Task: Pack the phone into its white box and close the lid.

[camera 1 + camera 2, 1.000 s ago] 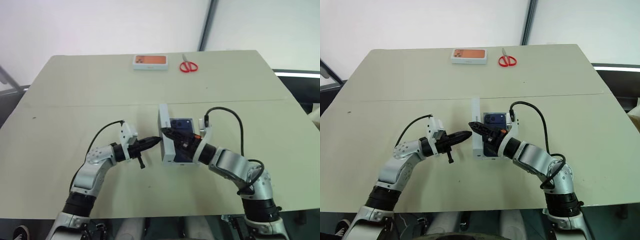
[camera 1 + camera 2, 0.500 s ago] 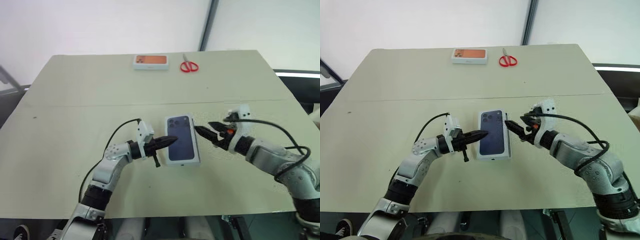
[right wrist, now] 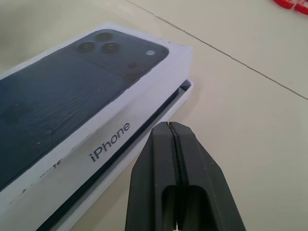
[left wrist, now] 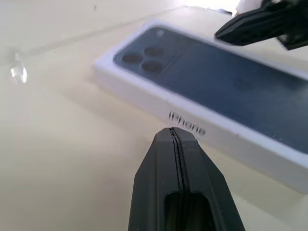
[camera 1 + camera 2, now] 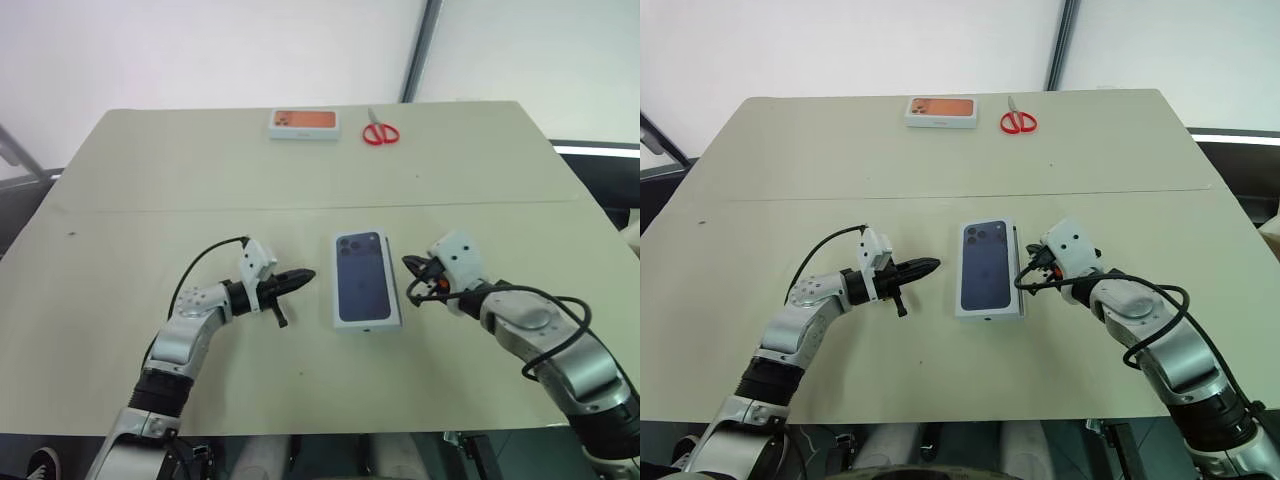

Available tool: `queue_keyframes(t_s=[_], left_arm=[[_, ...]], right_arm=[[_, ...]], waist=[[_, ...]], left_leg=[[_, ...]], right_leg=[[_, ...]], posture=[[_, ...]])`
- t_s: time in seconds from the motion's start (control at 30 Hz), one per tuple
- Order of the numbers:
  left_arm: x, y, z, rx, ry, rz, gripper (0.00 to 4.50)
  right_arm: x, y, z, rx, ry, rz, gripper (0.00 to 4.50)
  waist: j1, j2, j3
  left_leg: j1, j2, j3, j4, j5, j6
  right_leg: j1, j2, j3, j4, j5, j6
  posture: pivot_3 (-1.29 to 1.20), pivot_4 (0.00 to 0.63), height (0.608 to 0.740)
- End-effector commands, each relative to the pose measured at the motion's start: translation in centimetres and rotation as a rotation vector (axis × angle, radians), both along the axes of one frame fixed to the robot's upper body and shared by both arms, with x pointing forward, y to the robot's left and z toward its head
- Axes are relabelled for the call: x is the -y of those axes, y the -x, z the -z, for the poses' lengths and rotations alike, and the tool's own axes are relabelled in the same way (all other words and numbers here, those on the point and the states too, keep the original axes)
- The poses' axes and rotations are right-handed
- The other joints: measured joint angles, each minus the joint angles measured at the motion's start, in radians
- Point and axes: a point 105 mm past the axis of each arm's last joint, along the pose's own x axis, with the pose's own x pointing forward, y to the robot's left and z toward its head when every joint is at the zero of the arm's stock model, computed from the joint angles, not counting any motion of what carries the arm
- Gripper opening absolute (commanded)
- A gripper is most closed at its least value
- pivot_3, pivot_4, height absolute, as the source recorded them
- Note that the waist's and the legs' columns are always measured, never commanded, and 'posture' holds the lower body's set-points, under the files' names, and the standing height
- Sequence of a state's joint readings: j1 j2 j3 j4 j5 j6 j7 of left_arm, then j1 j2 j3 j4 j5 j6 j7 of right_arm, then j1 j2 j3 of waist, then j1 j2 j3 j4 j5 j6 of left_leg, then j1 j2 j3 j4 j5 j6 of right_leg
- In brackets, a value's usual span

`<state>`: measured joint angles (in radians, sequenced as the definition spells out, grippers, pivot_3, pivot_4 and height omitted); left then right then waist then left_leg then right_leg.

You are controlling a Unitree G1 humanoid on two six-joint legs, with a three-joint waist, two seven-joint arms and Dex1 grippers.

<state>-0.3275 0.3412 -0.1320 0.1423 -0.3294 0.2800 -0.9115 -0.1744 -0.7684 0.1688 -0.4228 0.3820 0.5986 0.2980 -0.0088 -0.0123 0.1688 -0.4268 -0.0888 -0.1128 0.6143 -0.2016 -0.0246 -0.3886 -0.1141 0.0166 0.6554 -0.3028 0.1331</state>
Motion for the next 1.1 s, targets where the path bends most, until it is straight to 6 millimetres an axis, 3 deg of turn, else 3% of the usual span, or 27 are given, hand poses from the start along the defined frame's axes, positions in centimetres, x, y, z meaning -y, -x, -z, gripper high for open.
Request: queue_keyframes(t_s=[0.03, 0.17, 0.37, 0.7, 1.1], left_arm=[[2.0, 0.6, 0.5, -0.090, 0.009, 0.061, 0.00], [3.6, 0.7, 1.3, -0.116, -0.032, 0.100, 0.00], [5.4, 0.5, 0.3, -0.082, -0.003, 0.133, 0.00], [6.0, 0.3, -1.9, -0.050, 0.068, 0.137, 0.00], [6.2, 0.1, -1.9, -0.020, 0.065, 0.111, 0.00]], right_arm=[[-0.5, -0.3, -1.2, 0.066, 0.033, -0.036, 0.04], [-0.3, -0.5, -1.5, 0.081, 0.053, -0.041, 0.04], [-0.5, -0.4, -1.5, 0.099, 0.099, -0.065, 0.04], [-0.4, -0.2, -1.1, 0.101, 0.142, -0.073, 0.04], [0.1, -0.5, -1.1, 0.111, 0.169, -0.054, 0.04]], waist=[[0.002, 0.000, 0.000], [0.006, 0.000, 0.000], [0.022, 0.000, 0.000], [0.021, 0.000, 0.000], [0.020, 0.000, 0.000]], left_leg=[[0.000, 0.000, 0.000, 0.000, 0.000, 0.000], [0.001, 0.000, 0.000, 0.001, 0.000, 0.000], [0.001, 0.000, 0.000, 0.001, 0.000, 0.000], [0.001, -0.001, -0.001, 0.001, 0.000, 0.000], [0.000, 0.000, 0.000, 0.001, 0.000, 0.000]], right_leg=[[0.000, 0.000, 0.000, 0.000, 0.000, 0.000], [0.002, 0.000, 0.000, 0.000, 0.000, 0.000], [0.002, 0.000, -0.001, 0.000, 0.000, 0.000], [0.002, 0.000, -0.001, 0.000, 0.000, 0.000], [0.001, 0.000, -0.001, 0.000, 0.000, 0.000]], posture=[[0.00, 0.150, 0.740], [0.00, 0.150, 0.740], [0.00, 0.150, 0.740], [0.00, 0.150, 0.740], [0.00, 0.150, 0.740]])
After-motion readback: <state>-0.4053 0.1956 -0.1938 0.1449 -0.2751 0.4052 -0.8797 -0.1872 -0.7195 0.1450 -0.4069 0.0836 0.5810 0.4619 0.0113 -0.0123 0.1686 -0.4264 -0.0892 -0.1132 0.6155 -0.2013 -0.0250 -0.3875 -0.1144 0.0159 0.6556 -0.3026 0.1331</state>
